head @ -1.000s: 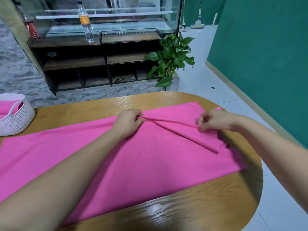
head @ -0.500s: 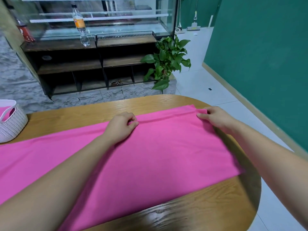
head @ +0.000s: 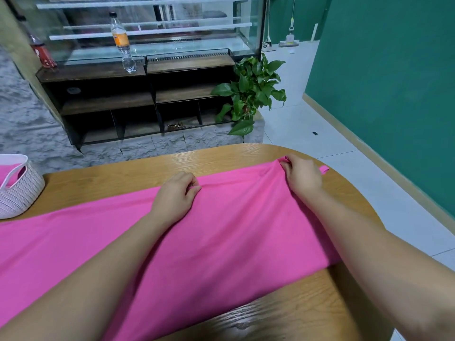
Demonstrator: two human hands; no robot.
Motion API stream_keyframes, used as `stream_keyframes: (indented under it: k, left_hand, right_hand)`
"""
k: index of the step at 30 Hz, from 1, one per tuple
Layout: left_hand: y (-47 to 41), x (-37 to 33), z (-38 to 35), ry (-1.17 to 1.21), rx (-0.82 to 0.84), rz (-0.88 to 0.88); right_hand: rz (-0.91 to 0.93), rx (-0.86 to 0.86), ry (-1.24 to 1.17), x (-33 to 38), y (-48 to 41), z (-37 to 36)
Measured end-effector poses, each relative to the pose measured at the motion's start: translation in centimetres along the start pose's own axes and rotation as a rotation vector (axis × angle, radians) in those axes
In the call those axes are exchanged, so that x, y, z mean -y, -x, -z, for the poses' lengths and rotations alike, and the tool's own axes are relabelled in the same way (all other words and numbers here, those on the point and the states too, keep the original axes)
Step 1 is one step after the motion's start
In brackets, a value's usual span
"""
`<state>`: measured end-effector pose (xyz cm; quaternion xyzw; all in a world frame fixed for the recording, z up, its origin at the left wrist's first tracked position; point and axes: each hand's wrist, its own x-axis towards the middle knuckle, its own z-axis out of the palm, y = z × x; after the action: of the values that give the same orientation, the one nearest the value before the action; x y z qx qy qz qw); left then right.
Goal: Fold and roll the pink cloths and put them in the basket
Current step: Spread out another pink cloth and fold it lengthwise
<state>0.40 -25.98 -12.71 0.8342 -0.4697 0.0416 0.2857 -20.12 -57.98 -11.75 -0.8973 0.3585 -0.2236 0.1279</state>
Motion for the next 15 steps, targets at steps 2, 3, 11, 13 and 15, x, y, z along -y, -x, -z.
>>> stream_keyframes:
  k: [2,3,11,13,15]
  left_hand:
    - [-0.4,0.4,0.3,-0.004,-0.011,0.010]
    - [-0.6,0.7,0.5,-0.007,-0.023,0.028]
    - [-0.9,2.4,1.5,0.008,0.008,0.130]
    - [-0.5,3.2,2.4,-0.002,0.032,0.106]
    - [0.0,4.1,3.3,-0.013,0.067,0.062]
  right_hand:
    - [0.006,-0.033,0.031,-0.2,0.0,-0.1]
    - [-0.003,-0.042,0.030,-0.4,0.1,-0.2]
    - [-0.041,-0.038,-0.014,-1.0,-0.6,0.0]
    - [-0.034,-0.027,-0.002,-1.1,-0.8,0.0]
    - [-0.028,-0.031,0.023,-1.2,-0.9,-0.2]
